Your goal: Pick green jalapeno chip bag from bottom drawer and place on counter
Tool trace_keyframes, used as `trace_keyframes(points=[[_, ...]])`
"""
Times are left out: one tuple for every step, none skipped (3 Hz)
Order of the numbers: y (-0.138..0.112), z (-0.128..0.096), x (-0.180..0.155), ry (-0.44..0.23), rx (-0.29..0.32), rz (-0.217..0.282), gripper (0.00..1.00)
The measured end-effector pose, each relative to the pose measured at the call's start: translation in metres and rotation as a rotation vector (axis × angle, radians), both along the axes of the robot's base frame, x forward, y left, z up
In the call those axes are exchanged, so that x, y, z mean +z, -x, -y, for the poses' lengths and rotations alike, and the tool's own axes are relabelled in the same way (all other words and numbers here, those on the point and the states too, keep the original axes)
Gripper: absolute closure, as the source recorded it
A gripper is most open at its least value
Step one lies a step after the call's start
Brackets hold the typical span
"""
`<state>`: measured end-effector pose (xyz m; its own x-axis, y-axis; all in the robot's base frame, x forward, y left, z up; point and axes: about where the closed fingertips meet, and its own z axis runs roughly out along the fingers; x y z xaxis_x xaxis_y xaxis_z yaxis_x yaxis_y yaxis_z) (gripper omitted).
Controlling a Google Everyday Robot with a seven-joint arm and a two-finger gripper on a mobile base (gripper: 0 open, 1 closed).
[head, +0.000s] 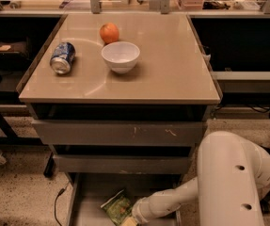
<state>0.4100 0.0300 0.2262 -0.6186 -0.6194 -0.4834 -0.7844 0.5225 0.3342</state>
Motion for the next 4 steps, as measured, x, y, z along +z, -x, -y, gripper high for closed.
trace_keyframes(points=[[0.002, -0.001, -0.005, -0.002, -0.004, -0.008, 0.0], [0.007, -0.008, -0.013, -0.012, 0.009, -0.024, 0.0], [0.007, -0.022, -0.04, -0.017, 0.019, -0.012, 0.0], [-0.002, -0.037, -0.056, -0.024, 0.026, 0.041, 0.0]])
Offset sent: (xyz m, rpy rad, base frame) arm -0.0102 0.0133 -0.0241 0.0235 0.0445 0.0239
